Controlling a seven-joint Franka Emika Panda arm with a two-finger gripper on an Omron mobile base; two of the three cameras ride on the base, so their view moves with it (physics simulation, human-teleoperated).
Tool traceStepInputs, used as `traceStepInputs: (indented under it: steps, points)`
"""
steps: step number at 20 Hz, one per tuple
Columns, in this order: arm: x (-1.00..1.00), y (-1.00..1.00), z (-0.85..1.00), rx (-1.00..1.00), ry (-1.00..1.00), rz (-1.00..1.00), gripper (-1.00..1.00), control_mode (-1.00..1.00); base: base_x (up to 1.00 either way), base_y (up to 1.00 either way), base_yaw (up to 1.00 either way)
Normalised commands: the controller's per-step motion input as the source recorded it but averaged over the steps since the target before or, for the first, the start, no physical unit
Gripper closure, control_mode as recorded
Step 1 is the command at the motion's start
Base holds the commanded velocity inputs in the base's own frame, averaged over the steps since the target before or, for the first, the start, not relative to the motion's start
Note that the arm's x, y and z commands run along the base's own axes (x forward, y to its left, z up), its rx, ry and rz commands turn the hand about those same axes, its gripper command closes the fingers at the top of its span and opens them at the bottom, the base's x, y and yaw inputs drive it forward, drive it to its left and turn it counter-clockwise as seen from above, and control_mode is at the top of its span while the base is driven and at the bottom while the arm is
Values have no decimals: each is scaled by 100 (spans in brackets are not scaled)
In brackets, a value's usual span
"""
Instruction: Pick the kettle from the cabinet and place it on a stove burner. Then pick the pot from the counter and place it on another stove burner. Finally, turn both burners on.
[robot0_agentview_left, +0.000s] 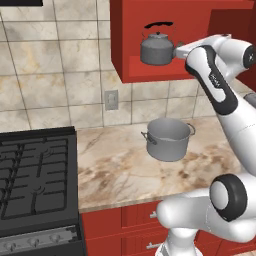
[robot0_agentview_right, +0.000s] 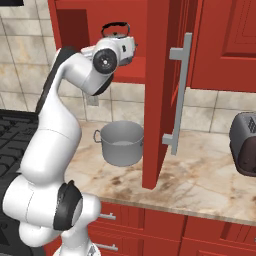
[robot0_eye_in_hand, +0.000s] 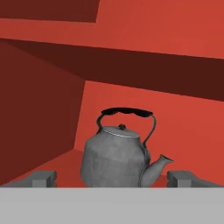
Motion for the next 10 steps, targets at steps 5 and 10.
traceStepInputs:
  steps: [5,10]
  points:
    - [7,-11,0,0,0,3,-100,-100,0,0,0]
    - [27,-24,0,1,3,0,-100,-100,0,0,0]
